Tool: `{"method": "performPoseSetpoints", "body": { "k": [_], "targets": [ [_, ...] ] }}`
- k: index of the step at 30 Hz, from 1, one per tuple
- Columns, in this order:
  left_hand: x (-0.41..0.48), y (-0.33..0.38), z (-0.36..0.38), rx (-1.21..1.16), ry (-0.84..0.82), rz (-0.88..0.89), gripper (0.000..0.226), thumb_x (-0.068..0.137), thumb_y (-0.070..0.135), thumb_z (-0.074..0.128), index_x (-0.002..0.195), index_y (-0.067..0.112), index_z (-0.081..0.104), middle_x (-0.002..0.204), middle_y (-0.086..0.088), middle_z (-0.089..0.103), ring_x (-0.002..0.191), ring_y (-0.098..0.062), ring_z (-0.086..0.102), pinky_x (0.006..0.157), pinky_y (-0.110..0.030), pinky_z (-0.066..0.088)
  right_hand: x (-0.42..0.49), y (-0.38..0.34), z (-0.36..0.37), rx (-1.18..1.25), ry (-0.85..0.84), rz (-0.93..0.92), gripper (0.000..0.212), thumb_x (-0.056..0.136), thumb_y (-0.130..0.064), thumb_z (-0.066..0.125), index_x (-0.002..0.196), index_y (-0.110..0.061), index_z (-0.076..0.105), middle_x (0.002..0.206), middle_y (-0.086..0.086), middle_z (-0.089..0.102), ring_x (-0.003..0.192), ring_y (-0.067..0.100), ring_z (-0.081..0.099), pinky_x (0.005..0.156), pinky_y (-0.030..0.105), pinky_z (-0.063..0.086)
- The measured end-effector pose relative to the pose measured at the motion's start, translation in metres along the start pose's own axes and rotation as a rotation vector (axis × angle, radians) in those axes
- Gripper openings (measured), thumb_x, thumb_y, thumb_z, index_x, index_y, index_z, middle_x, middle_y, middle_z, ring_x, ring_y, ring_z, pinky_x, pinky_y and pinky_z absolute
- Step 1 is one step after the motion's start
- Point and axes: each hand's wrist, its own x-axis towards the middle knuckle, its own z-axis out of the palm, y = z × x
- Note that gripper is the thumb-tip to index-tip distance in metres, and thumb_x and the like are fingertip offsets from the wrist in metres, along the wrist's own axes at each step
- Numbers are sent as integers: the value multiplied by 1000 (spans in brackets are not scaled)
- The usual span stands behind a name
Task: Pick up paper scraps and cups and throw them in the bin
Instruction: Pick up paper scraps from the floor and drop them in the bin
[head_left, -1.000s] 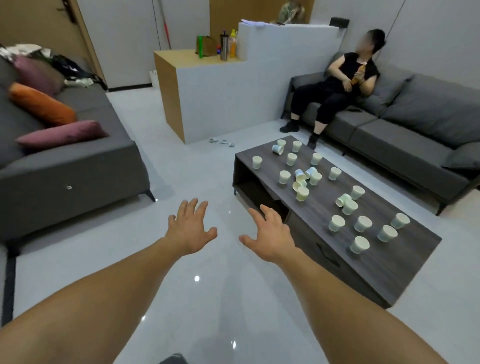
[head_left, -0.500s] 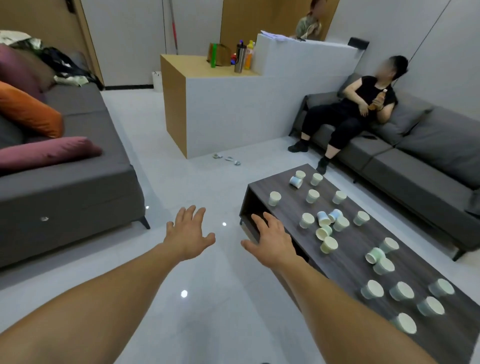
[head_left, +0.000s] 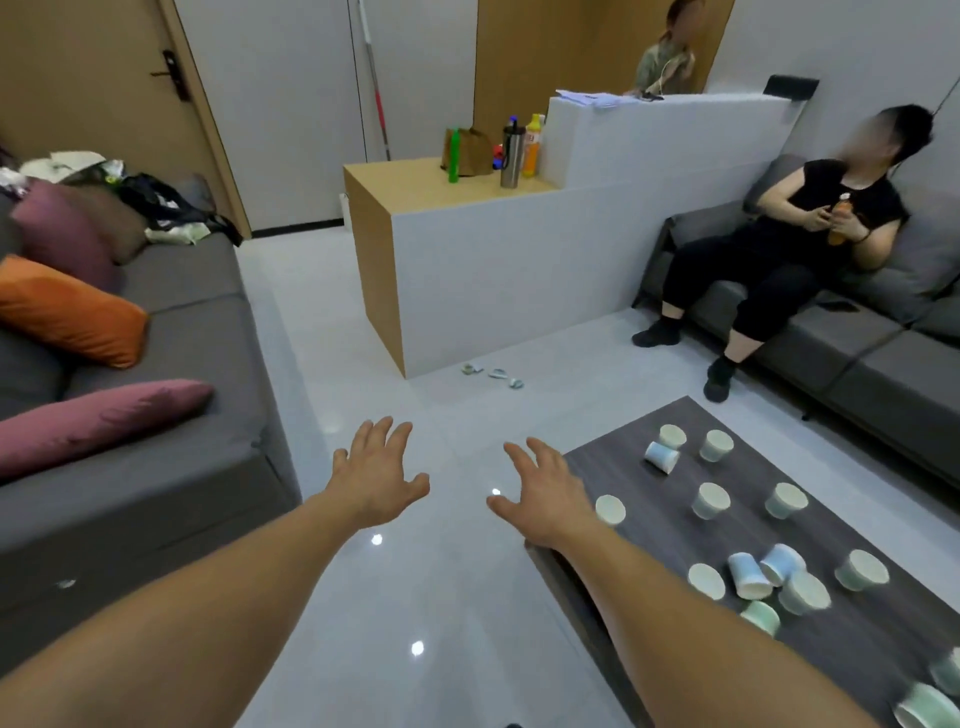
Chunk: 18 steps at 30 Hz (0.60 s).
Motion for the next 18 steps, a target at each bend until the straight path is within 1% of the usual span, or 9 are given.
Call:
{"method": "performPoseSetpoints", "body": {
  "k": [4,9,14,18],
  "targets": [
    [76,13,-12,-34,24,-37,79,89,55,47,152,24,11,161,-1,4,148,-24,-1,116,-52,15,80,19,-32,-20,14,-23,80,91,-60,49,155,-30,12,162,2,5,149,23,3,115,51,25],
    [173,12,-20,-42,10,-48,79,88,56,47,152,25,11,161,-1,5,148,-24,-1,115,-51,16,171,27,-49,-32,-17,-32,80,90,-61,48,155,-31,11,163,1,4,148,23,4,115,50,24],
    [292,2,-21,-55,-9,7,79,88,57,47,151,24,12,161,-2,6,148,-25,0,115,-51,16,280,26,-58,-57,-24,-6,80,90,-61,49,155,-31,11,163,0,4,149,22,4,115,50,24],
    [389,-5,-36,-56,-37,69,79,87,57,47,151,24,14,160,-4,11,147,-26,4,114,-52,18,363,29,-77,-49,-14,76,80,90,-61,49,155,-31,12,163,0,5,148,22,6,115,49,25]
  ]
}}
